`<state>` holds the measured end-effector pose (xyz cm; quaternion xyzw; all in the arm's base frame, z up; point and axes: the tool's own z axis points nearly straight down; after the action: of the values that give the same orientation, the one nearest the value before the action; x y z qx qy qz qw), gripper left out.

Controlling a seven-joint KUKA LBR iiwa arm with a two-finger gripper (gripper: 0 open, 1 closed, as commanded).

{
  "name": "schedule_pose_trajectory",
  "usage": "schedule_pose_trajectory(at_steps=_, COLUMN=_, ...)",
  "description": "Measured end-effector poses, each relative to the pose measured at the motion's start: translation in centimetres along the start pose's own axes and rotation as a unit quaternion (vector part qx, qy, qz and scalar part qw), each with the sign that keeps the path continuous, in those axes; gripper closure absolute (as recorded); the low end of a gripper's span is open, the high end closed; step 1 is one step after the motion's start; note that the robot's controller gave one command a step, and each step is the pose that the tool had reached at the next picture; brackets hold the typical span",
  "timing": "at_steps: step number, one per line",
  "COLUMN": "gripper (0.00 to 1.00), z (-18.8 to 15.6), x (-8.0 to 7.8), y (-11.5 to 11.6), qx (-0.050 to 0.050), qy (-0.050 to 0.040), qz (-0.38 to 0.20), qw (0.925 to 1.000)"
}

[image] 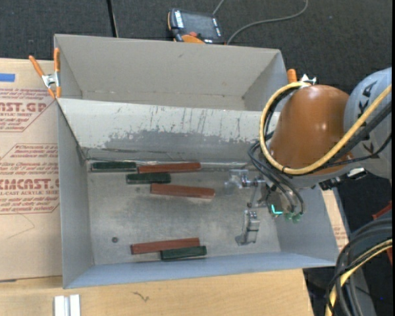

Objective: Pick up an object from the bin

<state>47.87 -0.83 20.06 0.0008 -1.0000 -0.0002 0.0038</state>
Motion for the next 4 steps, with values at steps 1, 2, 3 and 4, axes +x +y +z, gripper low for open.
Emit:
schedule_pose_trajectory(at_steps=1, gripper=0.00, z=11.8, x=-5.2, y=4.5, qx=-0.001, qy=-0.0024, qz=0.096, qw=0.9953)
schedule_pose_trajectory(at_steps=2, gripper=0.00, z=13.0, x=-8.8, y=6.9, qx=-0.001, qy=-0.0052, qz=0.167, qw=0.9860)
schedule_pose_trajectory(at_steps=3, gripper=1.00, z=12.7, x=-9.1, y=6.8, qx=-0.002, qy=-0.0102, qz=0.167, qw=0.9859)
schedule_pose_trajectory(at_steps=4, gripper=0.00, z=13.0, x=-8.8, y=6.8, qx=0.000, qy=-0.0048, qz=0.167, qw=0.9860)
